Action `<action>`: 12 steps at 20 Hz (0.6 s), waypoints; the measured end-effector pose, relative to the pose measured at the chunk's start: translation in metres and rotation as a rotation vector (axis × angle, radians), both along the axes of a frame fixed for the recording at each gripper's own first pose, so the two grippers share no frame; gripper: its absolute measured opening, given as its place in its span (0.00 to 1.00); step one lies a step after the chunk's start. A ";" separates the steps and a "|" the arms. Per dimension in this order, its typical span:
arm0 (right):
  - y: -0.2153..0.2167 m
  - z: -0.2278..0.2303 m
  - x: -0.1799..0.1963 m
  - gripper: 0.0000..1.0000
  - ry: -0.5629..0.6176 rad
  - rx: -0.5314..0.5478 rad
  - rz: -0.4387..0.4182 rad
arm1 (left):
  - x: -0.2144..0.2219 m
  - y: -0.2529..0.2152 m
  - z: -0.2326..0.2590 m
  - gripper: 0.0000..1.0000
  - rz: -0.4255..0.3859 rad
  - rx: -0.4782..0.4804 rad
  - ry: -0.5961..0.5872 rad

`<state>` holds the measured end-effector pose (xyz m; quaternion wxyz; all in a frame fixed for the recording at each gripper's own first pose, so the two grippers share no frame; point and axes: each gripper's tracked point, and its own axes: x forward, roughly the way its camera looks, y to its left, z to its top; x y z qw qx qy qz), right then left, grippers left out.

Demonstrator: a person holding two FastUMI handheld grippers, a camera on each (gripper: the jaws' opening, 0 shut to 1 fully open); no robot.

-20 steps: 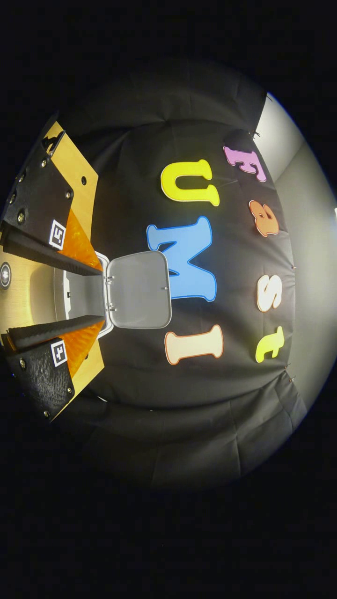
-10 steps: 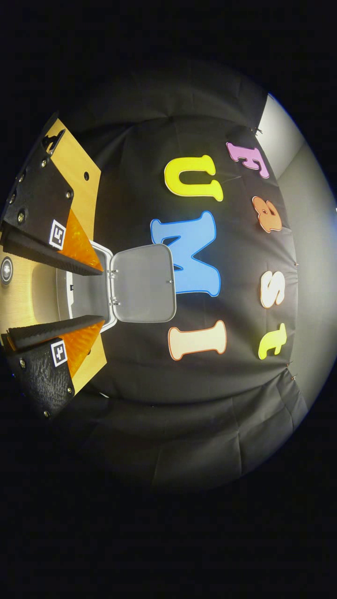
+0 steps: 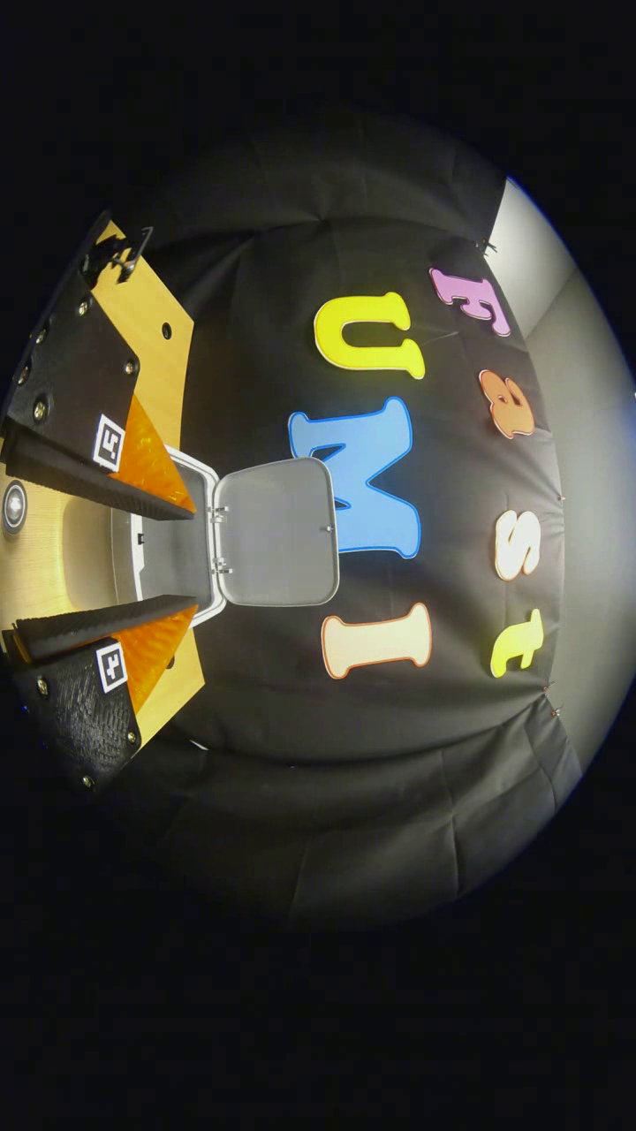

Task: Press the lid of the desktop garbage bin to open it, pick up the crumpled paper on the desktop and throw it into the bin, then pick up the pop can on the desktop and drop it into the bin, and finally close the garbage bin lid.

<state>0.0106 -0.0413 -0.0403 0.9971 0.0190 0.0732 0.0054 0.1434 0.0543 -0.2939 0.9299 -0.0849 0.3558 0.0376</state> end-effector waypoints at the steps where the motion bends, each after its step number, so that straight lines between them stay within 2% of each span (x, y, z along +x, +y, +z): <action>1: 0.000 -0.002 -0.001 0.56 0.001 0.001 0.000 | 0.023 0.002 0.026 0.44 -0.004 -0.001 -0.021; 3: -0.001 -0.006 -0.002 0.56 0.005 0.003 -0.001 | 0.073 0.005 0.084 0.47 -0.020 -0.001 -0.074; 4: -0.002 -0.008 -0.003 0.56 0.005 0.005 -0.003 | 0.073 -0.003 0.095 0.46 -0.033 -0.006 -0.106; 5: -0.003 -0.009 -0.004 0.56 0.006 0.008 -0.004 | 0.054 -0.030 0.077 0.45 -0.047 -0.008 -0.139; 6: -0.005 -0.011 -0.005 0.56 0.007 0.010 -0.006 | 0.083 -0.021 0.142 0.45 -0.066 -0.010 -0.171; 8: -0.009 -0.015 -0.008 0.56 0.011 0.012 -0.012 | 0.129 -0.042 0.195 0.47 -0.121 -0.014 -0.235; 12: -0.019 -0.029 -0.019 0.56 0.032 0.027 -0.032 | 0.168 -0.100 0.275 0.47 -0.241 -0.066 -0.330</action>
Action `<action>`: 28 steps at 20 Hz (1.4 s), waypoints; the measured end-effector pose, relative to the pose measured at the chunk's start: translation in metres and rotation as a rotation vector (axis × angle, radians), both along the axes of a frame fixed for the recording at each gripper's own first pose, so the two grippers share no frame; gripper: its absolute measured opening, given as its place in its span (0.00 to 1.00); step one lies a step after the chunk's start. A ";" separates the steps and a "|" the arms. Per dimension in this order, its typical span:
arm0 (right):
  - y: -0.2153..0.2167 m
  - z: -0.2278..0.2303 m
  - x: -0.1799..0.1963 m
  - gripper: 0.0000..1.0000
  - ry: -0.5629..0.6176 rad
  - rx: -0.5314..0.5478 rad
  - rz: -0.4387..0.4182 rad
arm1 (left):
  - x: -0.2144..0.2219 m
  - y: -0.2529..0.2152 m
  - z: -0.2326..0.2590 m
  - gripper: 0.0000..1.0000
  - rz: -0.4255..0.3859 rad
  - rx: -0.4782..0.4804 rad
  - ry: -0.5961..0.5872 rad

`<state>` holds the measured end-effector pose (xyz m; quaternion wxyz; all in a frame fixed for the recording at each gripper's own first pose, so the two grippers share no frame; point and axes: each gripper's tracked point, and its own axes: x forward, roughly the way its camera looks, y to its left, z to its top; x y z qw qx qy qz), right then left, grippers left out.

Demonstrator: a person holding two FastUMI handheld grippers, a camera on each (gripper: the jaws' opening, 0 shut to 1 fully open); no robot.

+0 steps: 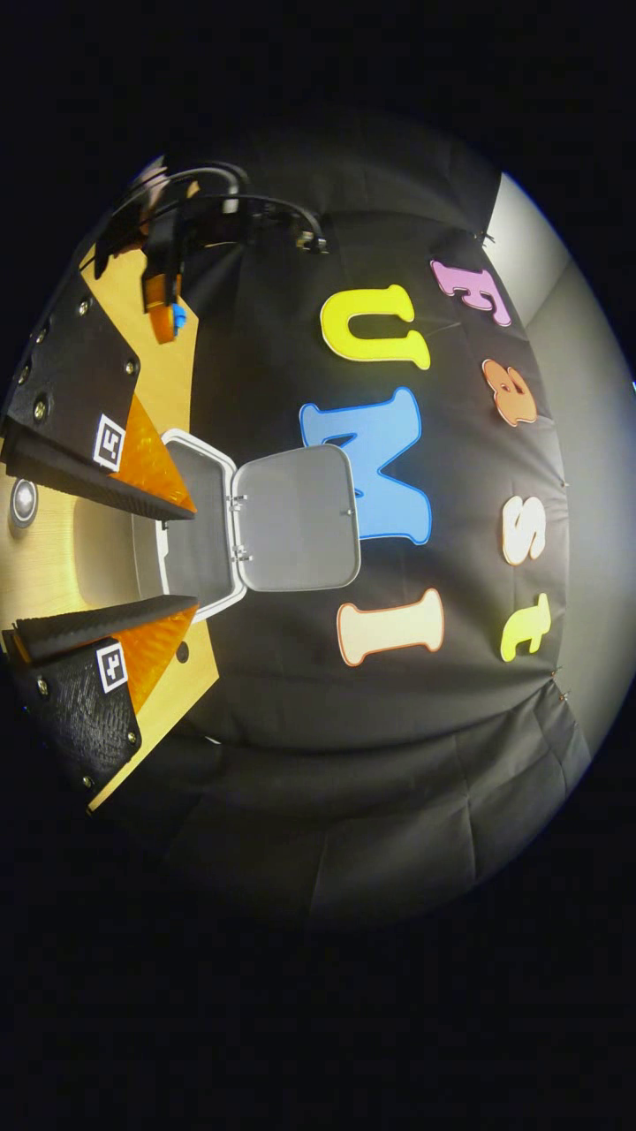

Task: Press the lid of the desktop garbage bin to open it, pick up the crumpled paper on the desktop and throw it into the bin, then pick up the pop can on the desktop and drop it into the bin, and finally close the garbage bin lid.

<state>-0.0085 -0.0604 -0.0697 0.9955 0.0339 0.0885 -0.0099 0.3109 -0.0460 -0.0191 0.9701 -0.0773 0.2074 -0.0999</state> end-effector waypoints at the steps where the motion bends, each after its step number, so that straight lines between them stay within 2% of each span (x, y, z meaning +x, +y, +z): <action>1: -0.004 -0.005 -0.004 0.56 0.008 0.001 -0.007 | 0.008 -0.015 0.018 0.45 -0.031 0.001 -0.024; 2: -0.008 -0.009 -0.008 0.56 0.016 0.002 -0.015 | 0.013 -0.030 0.032 0.42 -0.062 0.009 -0.049; 5: -0.021 -0.025 -0.021 0.56 0.045 0.006 -0.040 | 0.031 -0.079 0.065 0.47 -0.157 0.042 -0.103; 9: -0.037 -0.047 -0.039 0.56 0.088 0.013 -0.077 | 0.046 -0.143 0.077 0.43 -0.260 0.084 -0.129; 11: -0.042 -0.054 -0.048 0.56 0.105 0.020 -0.089 | 0.051 -0.163 0.079 0.41 -0.285 0.095 -0.138; 12: -0.045 -0.057 -0.051 0.56 0.110 0.023 -0.095 | 0.054 -0.170 0.080 0.46 -0.291 0.099 -0.148; 13: -0.048 -0.059 -0.054 0.56 0.114 0.025 -0.101 | 0.056 -0.175 0.080 0.44 -0.295 0.107 -0.156; 15: -0.055 -0.061 -0.057 0.56 0.115 0.023 -0.115 | 0.060 -0.188 0.080 0.68 -0.315 0.120 -0.165; 17: -0.059 -0.061 -0.058 0.56 0.114 0.021 -0.121 | 0.056 -0.198 0.081 0.77 -0.341 0.115 -0.167; 19: -0.060 -0.063 -0.057 0.56 0.116 0.022 -0.117 | 0.055 -0.200 0.082 0.77 -0.339 0.101 -0.173; 22: -0.056 -0.065 -0.054 0.56 0.118 0.020 -0.104 | 0.054 -0.196 0.082 0.88 -0.330 0.088 -0.169; 24: -0.053 -0.065 -0.052 0.56 0.119 0.022 -0.090 | 0.054 -0.193 0.084 0.87 -0.328 0.077 -0.172; 27: -0.049 -0.067 -0.048 0.56 0.119 0.021 -0.075 | 0.055 -0.186 0.087 0.99 -0.320 0.076 -0.184; 28: -0.048 -0.067 -0.046 0.56 0.119 0.019 -0.070 | 0.056 -0.184 0.088 0.99 -0.312 0.080 -0.188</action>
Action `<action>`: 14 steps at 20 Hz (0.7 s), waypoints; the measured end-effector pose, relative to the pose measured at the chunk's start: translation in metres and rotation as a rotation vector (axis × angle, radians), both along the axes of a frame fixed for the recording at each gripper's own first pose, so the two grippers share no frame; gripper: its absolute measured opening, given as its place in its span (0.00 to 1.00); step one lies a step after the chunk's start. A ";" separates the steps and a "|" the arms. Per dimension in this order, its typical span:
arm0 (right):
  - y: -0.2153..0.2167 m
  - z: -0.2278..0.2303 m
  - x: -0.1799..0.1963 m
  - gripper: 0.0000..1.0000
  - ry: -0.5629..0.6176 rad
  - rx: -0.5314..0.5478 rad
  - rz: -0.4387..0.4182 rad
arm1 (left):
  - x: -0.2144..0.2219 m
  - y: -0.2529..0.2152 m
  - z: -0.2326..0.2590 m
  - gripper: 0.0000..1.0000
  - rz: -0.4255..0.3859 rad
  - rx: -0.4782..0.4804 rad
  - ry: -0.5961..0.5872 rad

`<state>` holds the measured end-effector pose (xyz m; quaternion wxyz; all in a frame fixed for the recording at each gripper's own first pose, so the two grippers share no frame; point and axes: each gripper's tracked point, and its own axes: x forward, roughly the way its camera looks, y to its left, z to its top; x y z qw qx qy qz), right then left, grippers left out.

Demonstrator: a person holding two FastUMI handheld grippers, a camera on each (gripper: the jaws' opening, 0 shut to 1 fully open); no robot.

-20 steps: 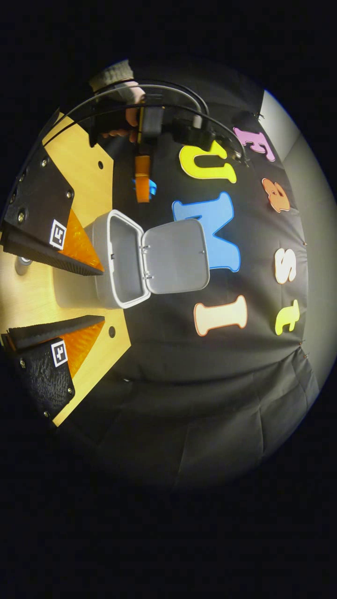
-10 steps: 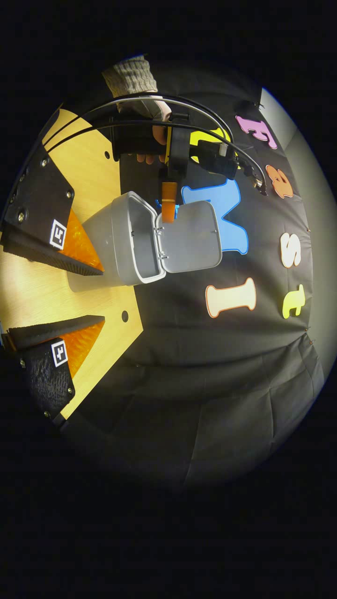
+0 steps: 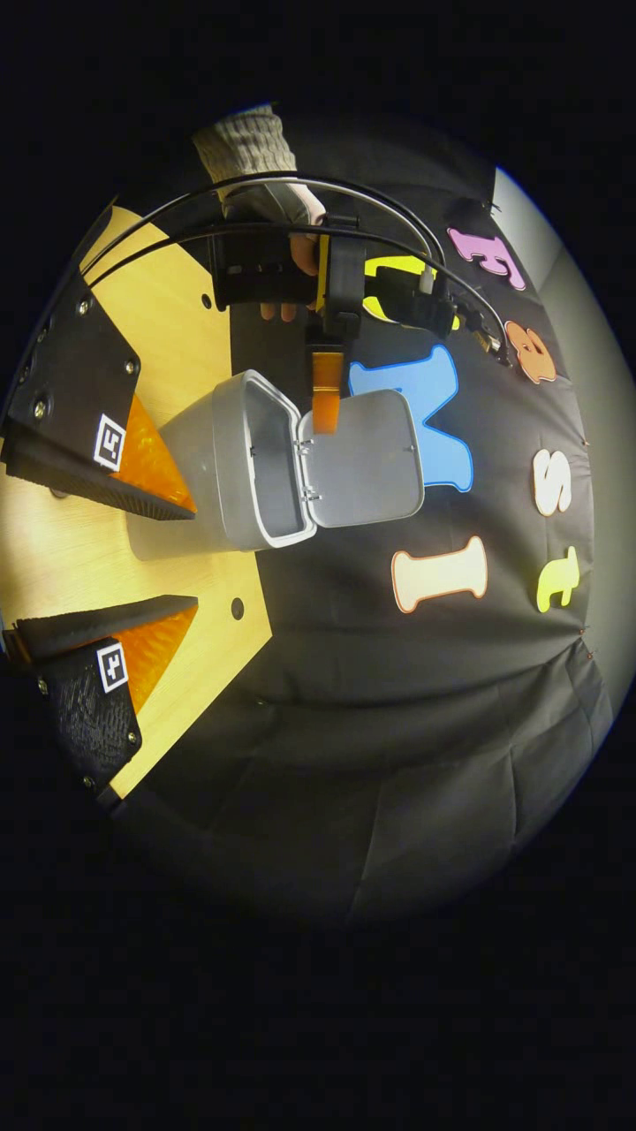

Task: Press the lid of the desktop garbage bin to open it, pick up the crumpled paper on the desktop and throw it into the bin, then pick up the pop can on the desktop and drop it into the bin, and finally close the garbage bin lid.

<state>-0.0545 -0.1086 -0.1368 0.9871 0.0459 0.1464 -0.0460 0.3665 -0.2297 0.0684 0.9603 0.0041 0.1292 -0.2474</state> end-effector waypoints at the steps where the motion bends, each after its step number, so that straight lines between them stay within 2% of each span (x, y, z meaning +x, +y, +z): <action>1: 0.001 0.000 0.000 0.56 0.000 0.000 0.004 | 0.001 0.004 0.001 0.99 0.007 0.002 -0.002; 7: 0.020 -0.022 0.001 0.56 0.042 0.012 0.068 | -0.003 0.055 0.007 0.99 0.098 -0.011 -0.013; 11: 0.047 -0.047 -0.002 0.59 0.101 0.003 0.156 | -0.014 0.108 0.002 0.97 0.183 -0.009 -0.008; 14: 0.071 -0.070 -0.006 0.60 0.158 -0.006 0.238 | -0.025 0.142 -0.004 0.99 0.246 -0.012 0.003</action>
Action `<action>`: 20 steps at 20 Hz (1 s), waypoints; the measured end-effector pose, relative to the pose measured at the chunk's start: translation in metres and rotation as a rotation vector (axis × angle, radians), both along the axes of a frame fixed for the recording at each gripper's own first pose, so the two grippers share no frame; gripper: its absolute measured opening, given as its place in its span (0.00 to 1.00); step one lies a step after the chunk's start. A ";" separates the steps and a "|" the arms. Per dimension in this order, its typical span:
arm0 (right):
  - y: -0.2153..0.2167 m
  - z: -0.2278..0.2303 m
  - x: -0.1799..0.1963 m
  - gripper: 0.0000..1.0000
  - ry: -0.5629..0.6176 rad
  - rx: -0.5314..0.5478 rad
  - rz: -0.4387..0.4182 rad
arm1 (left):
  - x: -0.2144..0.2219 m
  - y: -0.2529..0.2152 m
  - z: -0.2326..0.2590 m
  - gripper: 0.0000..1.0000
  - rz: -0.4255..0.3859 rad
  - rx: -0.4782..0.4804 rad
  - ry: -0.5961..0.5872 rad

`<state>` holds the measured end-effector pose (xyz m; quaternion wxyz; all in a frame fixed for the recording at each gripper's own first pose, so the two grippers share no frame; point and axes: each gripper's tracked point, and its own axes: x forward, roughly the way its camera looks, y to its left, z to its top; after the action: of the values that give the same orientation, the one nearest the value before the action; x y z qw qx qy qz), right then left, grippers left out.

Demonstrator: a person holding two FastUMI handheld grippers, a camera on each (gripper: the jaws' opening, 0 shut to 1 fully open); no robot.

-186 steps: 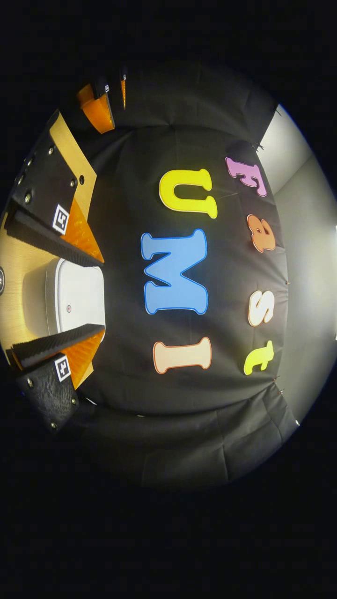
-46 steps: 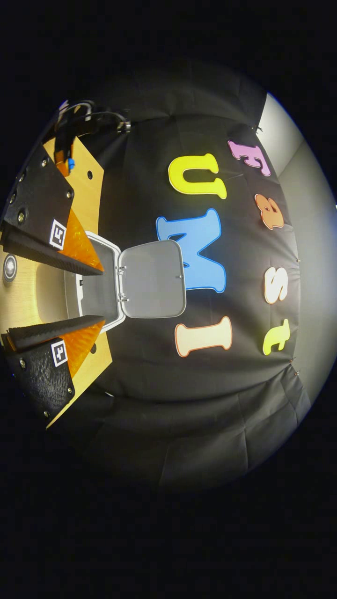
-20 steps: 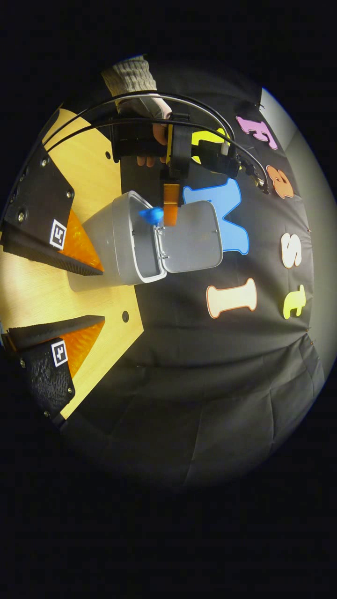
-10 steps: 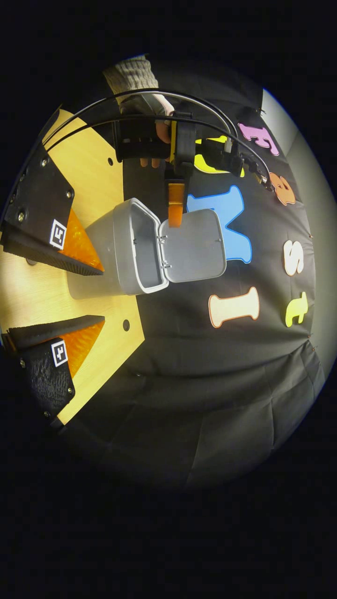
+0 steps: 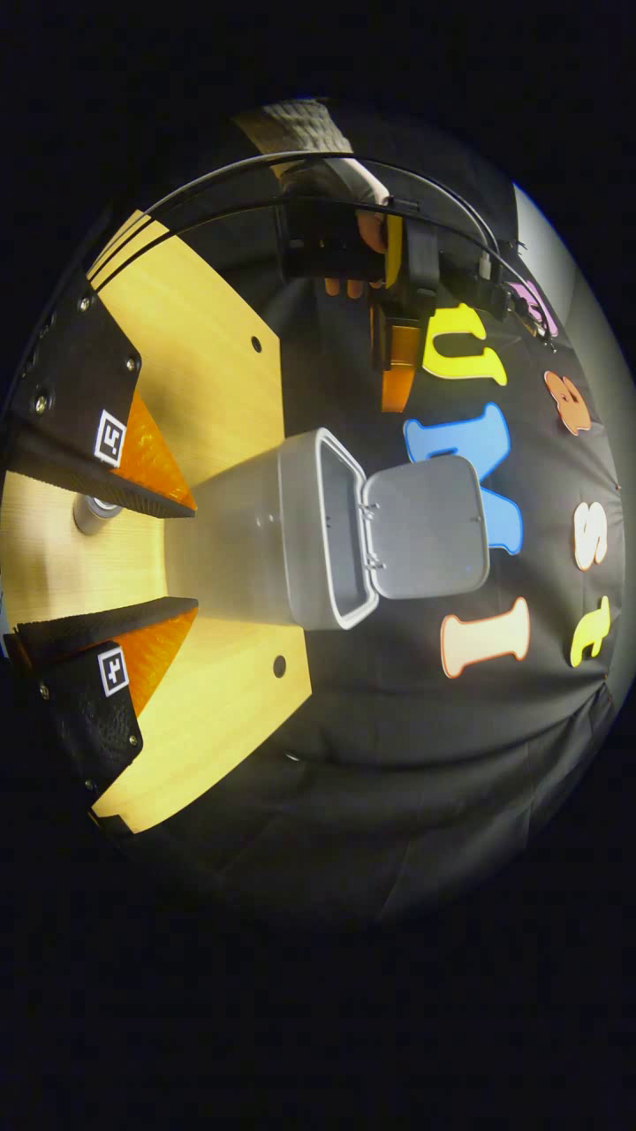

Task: Press the lid of the desktop garbage bin to open it, pick up the crumpled paper on the desktop and throw it into the bin, then pick up the pop can on the desktop and drop it into the bin, and finally close the garbage bin lid.

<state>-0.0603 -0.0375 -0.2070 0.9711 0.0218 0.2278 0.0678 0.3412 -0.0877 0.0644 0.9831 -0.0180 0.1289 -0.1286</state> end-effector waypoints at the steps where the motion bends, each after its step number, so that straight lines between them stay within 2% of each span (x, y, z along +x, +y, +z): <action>1: 0.007 -0.007 -0.002 0.73 0.017 -0.008 0.025 | -0.004 0.009 -0.002 0.99 0.019 -0.002 0.004; 2: 0.014 -0.014 -0.002 0.77 0.032 -0.017 0.050 | -0.009 0.019 -0.004 0.99 0.036 -0.005 0.008; 5: 0.034 -0.037 -0.003 0.80 0.082 -0.043 0.122 | -0.021 0.039 -0.009 0.97 0.074 -0.012 0.018; 10: 0.054 -0.075 -0.003 0.80 0.156 -0.114 0.208 | -0.031 0.057 -0.013 0.99 0.109 -0.013 0.026; 12: 0.059 -0.091 -0.005 0.80 0.190 -0.120 0.231 | -0.034 0.060 -0.015 0.99 0.115 -0.013 0.031; 15: 0.064 -0.106 -0.005 0.97 0.223 -0.123 0.251 | -0.040 0.063 -0.020 0.99 0.122 -0.012 0.039; 20: 0.064 -0.127 -0.005 0.97 0.275 -0.136 0.264 | -0.044 0.071 -0.030 0.98 0.136 -0.007 0.060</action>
<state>-0.0655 0.0269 -0.3340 0.9127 -0.0647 0.3633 0.1755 0.2971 -0.0164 0.0346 0.9852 -0.0341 0.1564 -0.0615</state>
